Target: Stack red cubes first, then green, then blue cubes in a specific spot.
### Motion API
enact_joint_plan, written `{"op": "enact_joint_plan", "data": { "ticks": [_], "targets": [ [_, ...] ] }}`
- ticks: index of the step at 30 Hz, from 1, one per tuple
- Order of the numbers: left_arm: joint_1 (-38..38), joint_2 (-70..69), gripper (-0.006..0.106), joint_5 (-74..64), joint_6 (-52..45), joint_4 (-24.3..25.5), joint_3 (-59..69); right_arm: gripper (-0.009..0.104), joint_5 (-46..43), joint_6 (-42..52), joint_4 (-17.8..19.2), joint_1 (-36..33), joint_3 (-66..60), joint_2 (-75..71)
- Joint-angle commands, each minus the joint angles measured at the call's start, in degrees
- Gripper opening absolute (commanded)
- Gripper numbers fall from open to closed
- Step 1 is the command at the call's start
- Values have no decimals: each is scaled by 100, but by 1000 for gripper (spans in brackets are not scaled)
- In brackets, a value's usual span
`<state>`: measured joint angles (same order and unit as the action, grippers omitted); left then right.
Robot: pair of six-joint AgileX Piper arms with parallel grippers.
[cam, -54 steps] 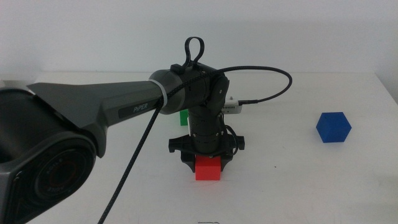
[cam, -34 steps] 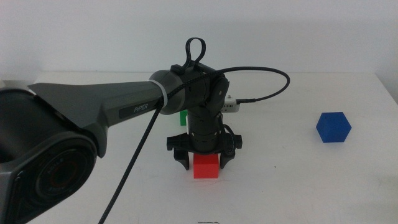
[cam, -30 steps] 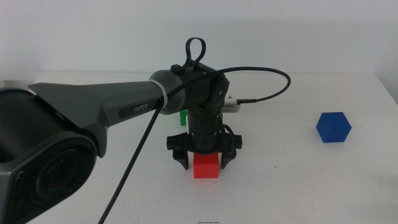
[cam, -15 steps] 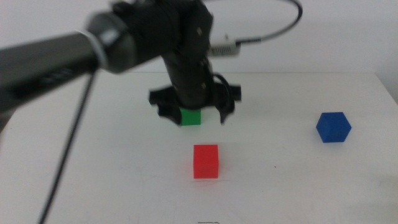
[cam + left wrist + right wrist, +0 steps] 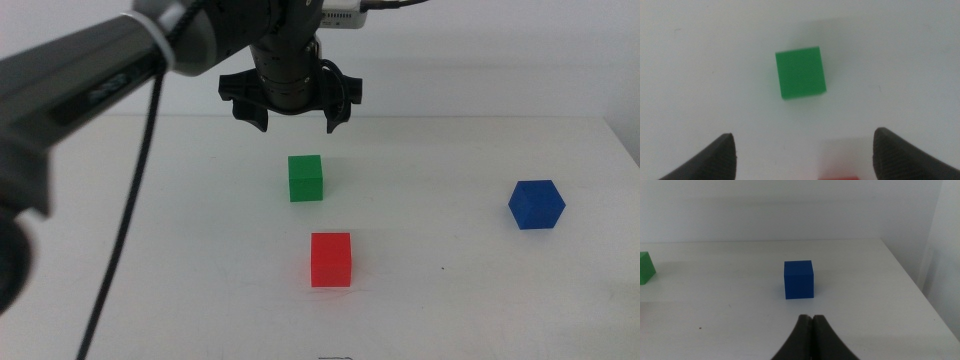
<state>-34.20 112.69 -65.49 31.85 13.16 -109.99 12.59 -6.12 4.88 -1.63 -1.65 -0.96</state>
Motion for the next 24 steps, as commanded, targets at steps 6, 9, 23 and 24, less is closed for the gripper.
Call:
{"op": "enact_joint_plan", "data": {
  "ticks": [6, 9, 23, 24],
  "targets": [
    [483, 695, 93, 436, -220, -435, -1006, -1, -432, 54, 50, 14, 104, -85],
    [554, 1041, 93, 638, -267, -434, -1193, -1, -432, 54, 50, 14, 104, -85],
    [586, 1845, 93, 1220, -260, -561, -1251, -1, -432, 54, 50, 14, 104, -85],
    [586, 1877, 93, 1262, -260, -560, -1251, -1, -432, 54, 50, 14, 104, -85]
  ]
}}
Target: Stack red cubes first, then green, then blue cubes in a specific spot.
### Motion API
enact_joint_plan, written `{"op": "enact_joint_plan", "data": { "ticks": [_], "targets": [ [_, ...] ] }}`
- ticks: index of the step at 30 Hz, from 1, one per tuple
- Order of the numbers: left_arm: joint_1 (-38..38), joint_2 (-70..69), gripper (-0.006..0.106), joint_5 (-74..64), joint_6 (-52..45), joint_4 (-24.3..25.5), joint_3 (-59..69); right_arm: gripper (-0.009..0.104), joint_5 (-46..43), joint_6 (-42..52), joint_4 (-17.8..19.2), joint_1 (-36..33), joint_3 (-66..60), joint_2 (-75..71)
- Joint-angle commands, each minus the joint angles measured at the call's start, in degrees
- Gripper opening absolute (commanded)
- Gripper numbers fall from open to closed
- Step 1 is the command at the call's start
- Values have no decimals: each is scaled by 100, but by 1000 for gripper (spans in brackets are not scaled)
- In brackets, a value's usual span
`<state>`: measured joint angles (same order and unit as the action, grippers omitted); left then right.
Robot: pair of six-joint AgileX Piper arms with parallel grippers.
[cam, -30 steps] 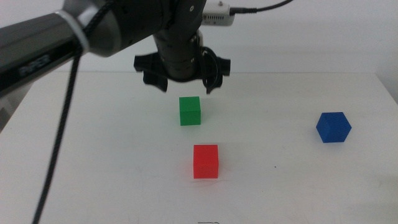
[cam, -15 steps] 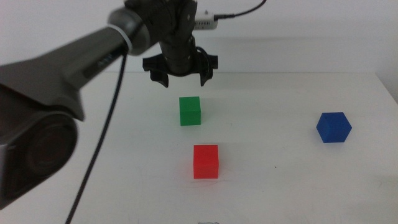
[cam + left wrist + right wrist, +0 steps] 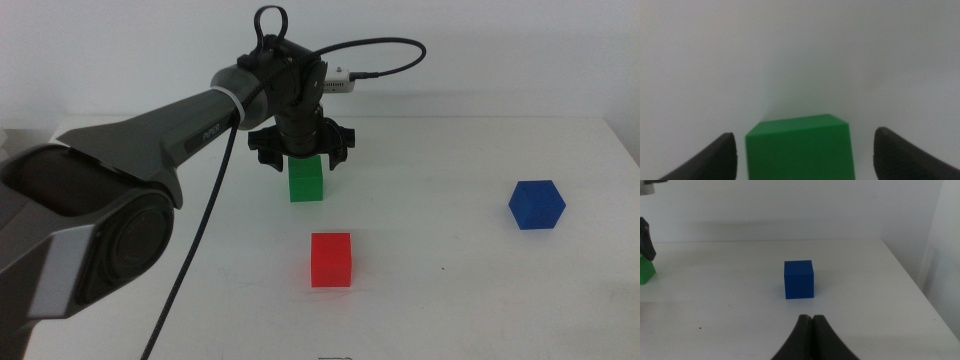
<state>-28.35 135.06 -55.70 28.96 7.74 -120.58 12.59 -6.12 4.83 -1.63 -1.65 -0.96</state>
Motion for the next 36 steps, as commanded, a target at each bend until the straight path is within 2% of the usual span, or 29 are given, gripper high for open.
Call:
{"op": "enact_joint_plan", "data": {
  "ticks": [1, 4, 7, 12, 18, 23, 26, 36],
  "targets": [
    [1, -331, 91, 316, 29, -40, -192, -1, -432, 54, 56, 14, 104, -85],
    [1, -281, 83, 329, 29, -126, -192, -1, -432, 54, 56, 14, 104, -85],
    [1, -248, 68, 337, 47, -149, -192, -1, -432, 54, 56, 14, 104, -85],
    [1, -255, 32, 95, 144, -150, -198, -1, -432, 54, 56, 14, 104, -85],
    [2, -785, 1, -342, 152, -231, -198, -1, -432, 54, 56, 14, 104, -85],
    [-197, -1414, -2, -1005, 152, -112, -56, -1, -432, 54, 56, 14, 104, -85],
    [-478, -1925, -2, -872, 254, 123, 483, -1, -432, 54, 56, 14, 104, -85],
    [-1530, -3495, -2, 170, 2148, 1063, 2880, -1, -432, 54, 56, 14, 104, -85]
  ]
}}
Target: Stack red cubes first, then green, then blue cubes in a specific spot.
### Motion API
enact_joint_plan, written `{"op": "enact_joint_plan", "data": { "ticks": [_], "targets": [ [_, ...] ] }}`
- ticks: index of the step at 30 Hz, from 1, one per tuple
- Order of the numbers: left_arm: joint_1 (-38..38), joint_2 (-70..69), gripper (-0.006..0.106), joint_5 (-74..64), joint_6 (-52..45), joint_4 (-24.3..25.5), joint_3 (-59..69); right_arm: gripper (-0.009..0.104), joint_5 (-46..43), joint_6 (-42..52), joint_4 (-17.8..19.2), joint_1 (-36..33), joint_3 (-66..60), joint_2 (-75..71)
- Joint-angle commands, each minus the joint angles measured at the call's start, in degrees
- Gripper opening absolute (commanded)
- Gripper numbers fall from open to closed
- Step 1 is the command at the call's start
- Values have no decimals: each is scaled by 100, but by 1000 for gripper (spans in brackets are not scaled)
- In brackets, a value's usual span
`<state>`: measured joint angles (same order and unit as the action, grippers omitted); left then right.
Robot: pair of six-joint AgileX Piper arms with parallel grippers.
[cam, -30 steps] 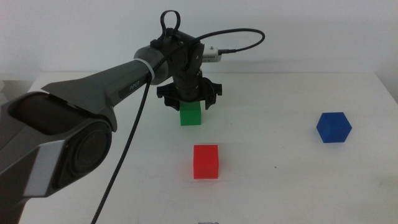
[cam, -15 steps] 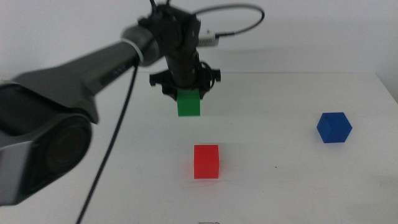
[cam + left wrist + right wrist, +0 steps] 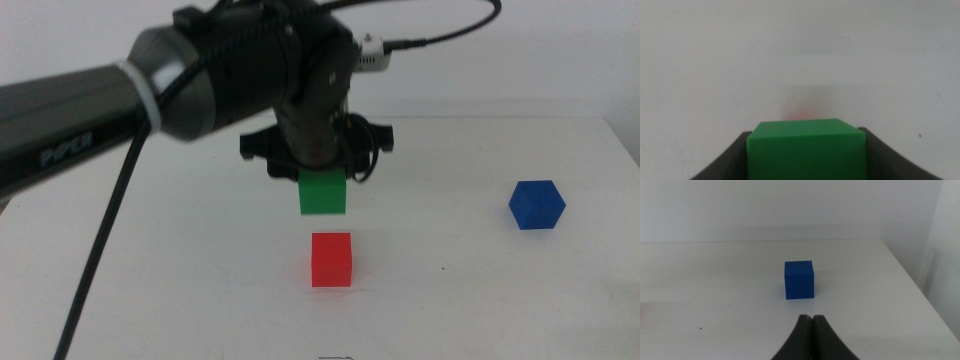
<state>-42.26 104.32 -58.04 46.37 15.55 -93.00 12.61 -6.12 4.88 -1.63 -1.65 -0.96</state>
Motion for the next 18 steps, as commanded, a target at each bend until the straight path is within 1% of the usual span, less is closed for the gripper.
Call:
{"op": "enact_joint_plan", "data": {
  "ticks": [1, 5, 11, 18],
  "targets": [
    [-192, -439, -2, 446, 444, 293, 204, -1, -435, 54, 51, 14, 104, -85],
    [-334, -439, -2, 446, 444, 309, 330, -1, -435, 54, 51, 14, 104, -85],
    [-324, -416, -2, 466, 444, 370, 330, -1, -435, 54, 51, 14, 104, -85],
    [-330, -29, -2, 581, 484, 342, 330, -1, -435, 54, 51, 14, 104, -85]
  ]
}}
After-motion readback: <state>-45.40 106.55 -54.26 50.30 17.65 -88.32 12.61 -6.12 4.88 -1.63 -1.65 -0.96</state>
